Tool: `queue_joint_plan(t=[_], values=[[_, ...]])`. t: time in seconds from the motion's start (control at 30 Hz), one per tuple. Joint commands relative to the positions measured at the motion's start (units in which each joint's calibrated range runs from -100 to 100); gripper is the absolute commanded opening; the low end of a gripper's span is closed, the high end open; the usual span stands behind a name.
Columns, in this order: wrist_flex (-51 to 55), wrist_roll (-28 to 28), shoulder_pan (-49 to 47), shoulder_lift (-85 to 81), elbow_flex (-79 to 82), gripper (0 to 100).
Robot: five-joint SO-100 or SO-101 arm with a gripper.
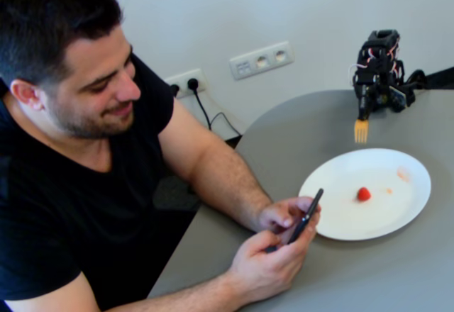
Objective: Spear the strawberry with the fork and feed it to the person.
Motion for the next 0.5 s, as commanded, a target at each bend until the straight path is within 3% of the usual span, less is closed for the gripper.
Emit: queue_joint_plan(t=[0.0, 0.47], values=[[-0.38, -3.87, -7.40, 0.02, -0.63, 1], [-0.38, -3.87, -7.32, -0.06, -0.63, 1]])
